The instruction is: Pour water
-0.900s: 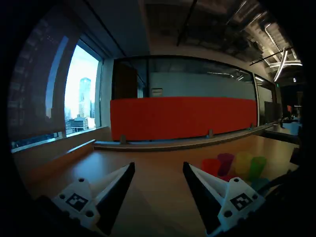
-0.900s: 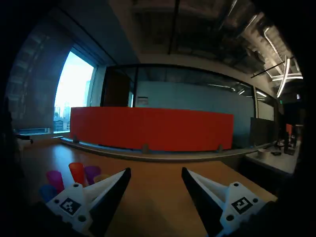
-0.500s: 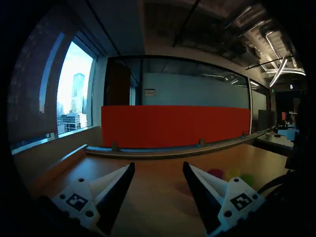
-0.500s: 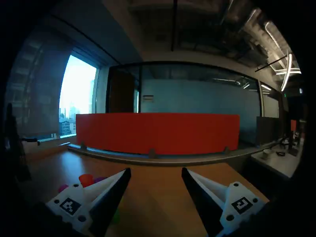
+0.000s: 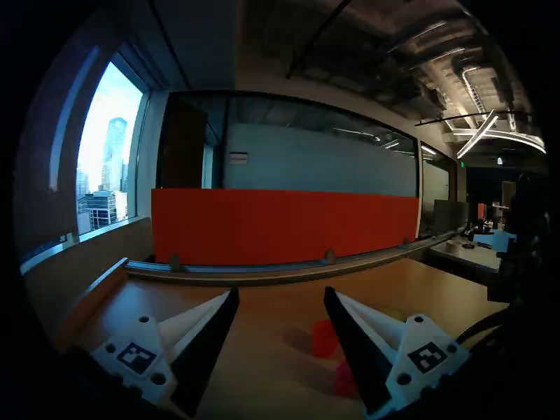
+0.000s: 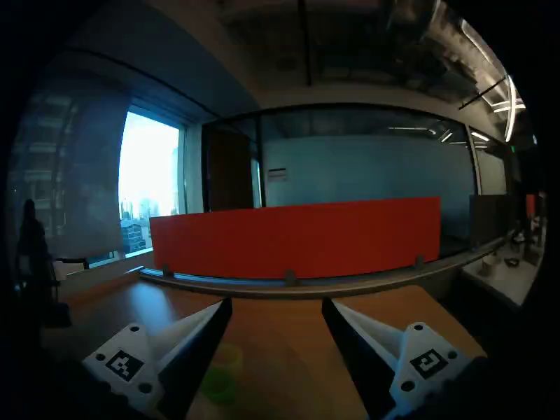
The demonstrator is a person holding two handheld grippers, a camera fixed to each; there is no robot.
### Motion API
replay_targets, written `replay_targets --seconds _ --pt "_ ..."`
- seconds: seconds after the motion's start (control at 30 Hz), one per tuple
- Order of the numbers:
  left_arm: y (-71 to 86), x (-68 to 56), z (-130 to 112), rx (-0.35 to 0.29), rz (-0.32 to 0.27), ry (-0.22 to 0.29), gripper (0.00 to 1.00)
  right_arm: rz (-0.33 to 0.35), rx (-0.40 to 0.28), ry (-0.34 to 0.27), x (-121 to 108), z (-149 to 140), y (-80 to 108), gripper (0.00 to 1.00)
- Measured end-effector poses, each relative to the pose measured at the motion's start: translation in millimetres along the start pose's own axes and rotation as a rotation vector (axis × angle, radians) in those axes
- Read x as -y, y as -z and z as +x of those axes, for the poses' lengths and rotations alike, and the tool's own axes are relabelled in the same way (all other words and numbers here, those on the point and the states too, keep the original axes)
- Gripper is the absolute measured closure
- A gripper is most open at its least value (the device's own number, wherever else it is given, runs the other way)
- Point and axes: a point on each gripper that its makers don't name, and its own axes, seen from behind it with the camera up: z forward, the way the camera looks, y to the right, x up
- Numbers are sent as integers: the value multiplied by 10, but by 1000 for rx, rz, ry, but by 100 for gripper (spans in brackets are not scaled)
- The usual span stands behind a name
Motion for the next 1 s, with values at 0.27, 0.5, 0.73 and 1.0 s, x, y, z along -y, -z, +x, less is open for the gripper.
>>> replay_targets --seconds 0.27,0.5,0.73,1.0 --pt "-3 -294 15 -10 -178 -8 10 150 -1 3 201 85 1 1" --pt "51 -560 -44 23 -330 -50 10 322 5 3 526 222 73 1" --pt "103 -785 -165 65 -455 -89 10 423 24 25 741 261 128 1" --pt "180 -931 -202 88 -547 -123 10 474 54 60 873 232 135 1"
